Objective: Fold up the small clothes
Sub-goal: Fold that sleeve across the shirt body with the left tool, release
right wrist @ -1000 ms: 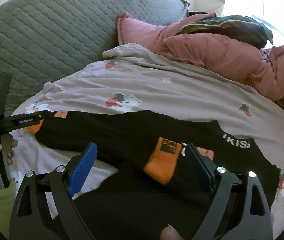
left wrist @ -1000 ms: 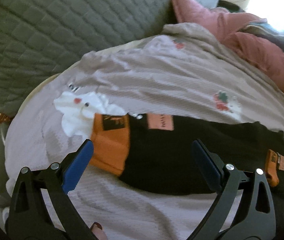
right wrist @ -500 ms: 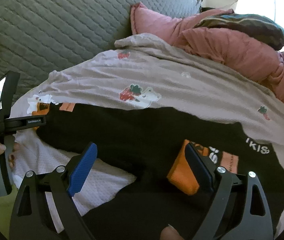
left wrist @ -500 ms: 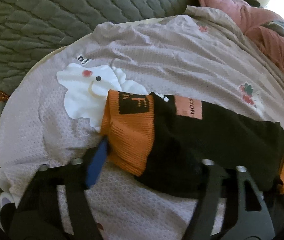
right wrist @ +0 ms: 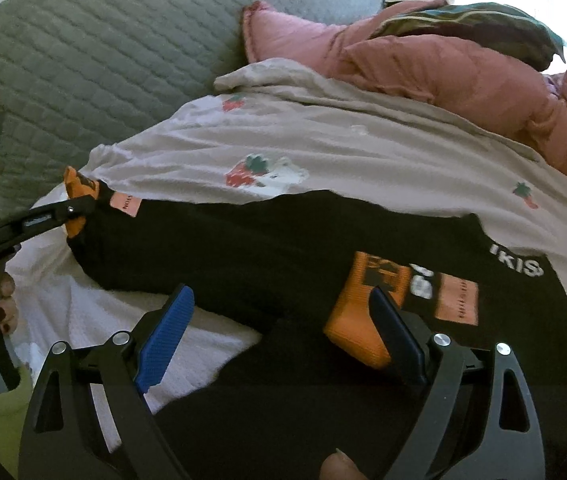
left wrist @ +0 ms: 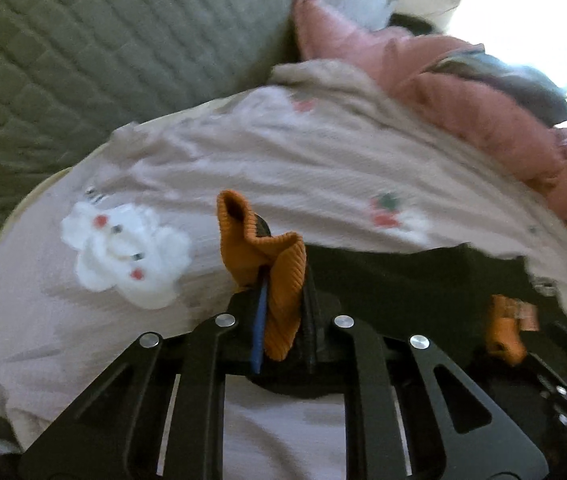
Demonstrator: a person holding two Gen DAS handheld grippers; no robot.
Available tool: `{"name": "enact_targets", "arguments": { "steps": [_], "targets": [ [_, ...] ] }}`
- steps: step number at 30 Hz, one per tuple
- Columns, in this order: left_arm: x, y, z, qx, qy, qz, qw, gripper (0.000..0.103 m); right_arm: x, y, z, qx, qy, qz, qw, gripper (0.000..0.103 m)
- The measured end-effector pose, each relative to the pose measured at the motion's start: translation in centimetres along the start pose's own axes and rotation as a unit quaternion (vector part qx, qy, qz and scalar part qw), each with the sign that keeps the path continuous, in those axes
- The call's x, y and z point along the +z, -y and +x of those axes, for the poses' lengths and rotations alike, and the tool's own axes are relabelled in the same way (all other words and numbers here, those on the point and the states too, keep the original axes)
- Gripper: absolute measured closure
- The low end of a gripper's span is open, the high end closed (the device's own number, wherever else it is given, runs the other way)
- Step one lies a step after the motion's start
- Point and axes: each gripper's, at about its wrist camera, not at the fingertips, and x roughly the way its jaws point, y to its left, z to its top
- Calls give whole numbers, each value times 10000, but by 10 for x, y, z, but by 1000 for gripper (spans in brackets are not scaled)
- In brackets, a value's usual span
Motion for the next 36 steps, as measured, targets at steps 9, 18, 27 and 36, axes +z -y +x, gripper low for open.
{"name": "enact_targets", "arguments": {
  "steps": [9,18,27,36],
  "targets": [
    [-1,42,-22,-1168,209,107,9929,96,-20,56,-35,-179,233,676,9973,15],
    [-9,103,-29,-1726,112,651,9828,96,-45,108,-62,-450,361,1274,9902,15],
    [-29,176,-21,-2119,-235,1241,9691,96,-64,152,-93,-757,538,1727,9806,15],
    [-50,228,-5,-2387,-643,1683,9542,92,-80,178,-110,-976,583,1973,9737,15]
  ]
}}
